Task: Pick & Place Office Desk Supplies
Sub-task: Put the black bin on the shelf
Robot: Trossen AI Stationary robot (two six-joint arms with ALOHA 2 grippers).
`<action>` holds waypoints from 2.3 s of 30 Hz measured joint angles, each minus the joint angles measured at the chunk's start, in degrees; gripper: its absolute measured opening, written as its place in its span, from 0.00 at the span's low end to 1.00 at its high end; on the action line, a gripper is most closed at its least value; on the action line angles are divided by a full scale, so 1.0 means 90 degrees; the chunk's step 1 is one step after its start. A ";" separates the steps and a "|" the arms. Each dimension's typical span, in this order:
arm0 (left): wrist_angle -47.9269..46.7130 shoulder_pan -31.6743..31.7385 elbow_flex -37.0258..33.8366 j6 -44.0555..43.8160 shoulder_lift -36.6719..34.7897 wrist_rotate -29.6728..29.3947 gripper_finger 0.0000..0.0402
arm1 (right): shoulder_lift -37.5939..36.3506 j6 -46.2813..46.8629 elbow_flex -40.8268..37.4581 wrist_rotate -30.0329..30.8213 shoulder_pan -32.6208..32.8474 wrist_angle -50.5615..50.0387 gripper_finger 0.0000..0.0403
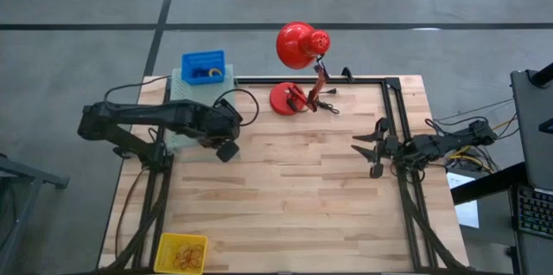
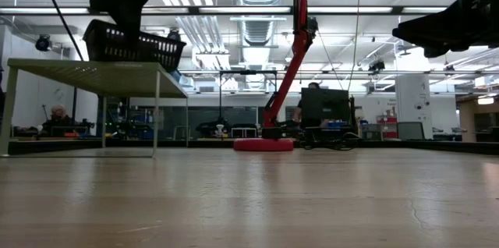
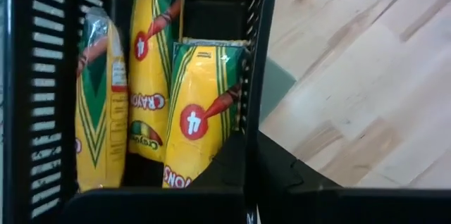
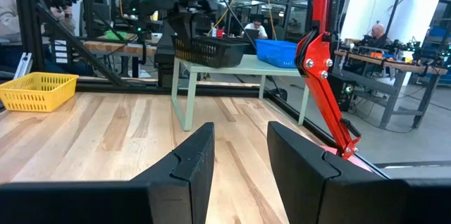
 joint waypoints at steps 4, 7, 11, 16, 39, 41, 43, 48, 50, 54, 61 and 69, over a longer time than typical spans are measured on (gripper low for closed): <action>-0.0287 0.0099 -0.0014 0.0049 -0.0146 -0.0150 0.03 | 0.0000 0.0001 0.0001 0.0001 0.0001 0.0001 0.32; -0.0471 0.0211 -0.0025 0.0050 -0.0308 -0.0368 0.03 | 0.0000 0.0000 0.0001 0.0001 0.0001 0.0002 0.32; -0.0650 0.0381 -0.0025 0.0325 -0.0466 -0.0457 0.03 | 0.0000 0.0000 0.0002 0.0002 0.0000 0.0002 0.32; -0.0777 0.0587 -0.0023 0.1643 -0.0542 -0.0499 0.03 | 0.0000 0.0001 0.0002 0.0000 0.0000 0.0002 0.32; -0.1197 0.1604 -0.0072 0.4907 -0.0535 -0.1314 0.03 | 0.0000 0.0001 0.0002 0.0002 -0.0001 0.0000 0.32; -0.1112 0.1644 -0.0074 0.5250 -0.0535 -0.1134 0.03 | 0.0000 -0.0001 0.0001 0.0002 -0.0001 0.0000 0.32; -0.1004 0.1649 -0.0074 0.5397 -0.0535 -0.1111 0.03 | 0.0000 0.0001 0.0002 0.0002 -0.0001 0.0000 0.32; -0.0897 0.1679 -0.0074 0.5506 -0.0535 -0.1111 0.03 | 0.0000 -0.0001 0.0001 0.0002 -0.0001 0.0002 0.32; -0.0886 0.1716 -0.0074 0.5544 -0.0535 -0.1060 0.03 | 0.0000 -0.0001 0.0002 0.0000 -0.0001 0.0000 0.32; -0.0863 0.1868 -0.0074 0.5710 -0.0591 -0.0872 0.03 | 0.0000 0.0000 0.0002 0.0000 -0.0001 0.0002 0.32; -0.0298 0.2152 -0.0518 0.6205 -0.1149 -0.0599 0.03 | 0.0000 0.0001 0.0001 0.0002 -0.0001 0.0000 0.32; -0.0013 0.2607 -0.0932 0.7146 -0.1653 0.0066 0.03 | 0.0000 -0.0001 0.0002 0.0002 -0.0001 0.0000 0.32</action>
